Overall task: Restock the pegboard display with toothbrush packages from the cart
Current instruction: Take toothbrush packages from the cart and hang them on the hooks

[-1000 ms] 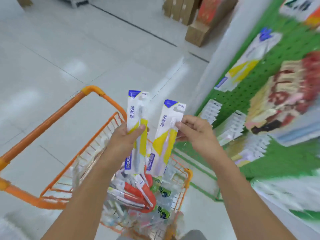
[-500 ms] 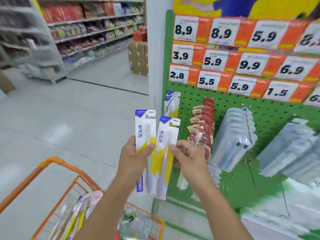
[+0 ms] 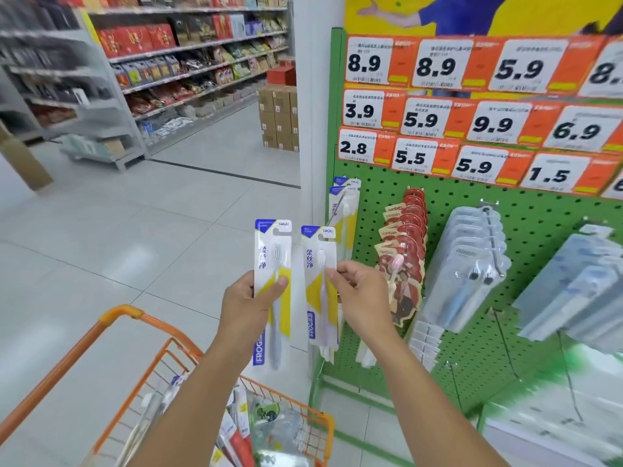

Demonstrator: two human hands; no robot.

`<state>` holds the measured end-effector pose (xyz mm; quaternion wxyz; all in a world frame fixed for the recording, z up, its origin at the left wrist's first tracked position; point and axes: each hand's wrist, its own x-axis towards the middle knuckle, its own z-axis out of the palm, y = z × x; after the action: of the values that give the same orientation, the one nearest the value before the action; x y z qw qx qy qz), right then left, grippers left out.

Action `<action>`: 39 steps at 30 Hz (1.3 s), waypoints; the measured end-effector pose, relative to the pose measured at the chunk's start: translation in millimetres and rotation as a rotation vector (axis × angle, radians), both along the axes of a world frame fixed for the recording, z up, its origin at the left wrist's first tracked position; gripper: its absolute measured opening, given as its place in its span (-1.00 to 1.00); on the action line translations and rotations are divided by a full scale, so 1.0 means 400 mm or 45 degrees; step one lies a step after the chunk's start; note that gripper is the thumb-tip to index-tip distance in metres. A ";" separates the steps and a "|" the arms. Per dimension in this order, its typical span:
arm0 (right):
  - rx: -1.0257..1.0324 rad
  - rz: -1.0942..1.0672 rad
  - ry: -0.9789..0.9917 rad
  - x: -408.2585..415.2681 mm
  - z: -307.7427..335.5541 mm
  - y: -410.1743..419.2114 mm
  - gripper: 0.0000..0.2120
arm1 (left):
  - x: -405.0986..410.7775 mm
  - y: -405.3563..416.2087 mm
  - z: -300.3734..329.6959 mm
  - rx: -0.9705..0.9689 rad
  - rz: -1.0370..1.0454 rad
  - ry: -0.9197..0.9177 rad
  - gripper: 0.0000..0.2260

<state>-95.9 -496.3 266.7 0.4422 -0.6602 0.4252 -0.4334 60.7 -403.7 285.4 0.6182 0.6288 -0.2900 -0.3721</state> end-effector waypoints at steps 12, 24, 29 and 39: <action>0.150 -0.308 -0.099 0.080 -0.019 -0.071 -0.71 | -0.022 -0.007 0.008 -0.026 -0.015 0.030 -0.89; 0.865 -0.597 -0.283 0.174 0.074 -0.181 -0.66 | 0.004 0.003 0.031 -0.060 -0.070 -0.076 -0.87; 0.548 -0.126 -0.506 0.048 0.094 0.051 -0.94 | 0.003 -0.023 0.033 -0.035 -0.253 -0.134 -0.83; 0.217 -0.104 -0.212 0.029 0.021 0.016 -0.92 | -0.049 -0.090 -0.025 0.008 -0.046 -0.174 -0.97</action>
<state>-84.3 -489.9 275.2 0.5124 -0.5640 0.4491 -0.4665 41.0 -439.5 275.5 0.5882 0.6492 -0.3418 -0.3402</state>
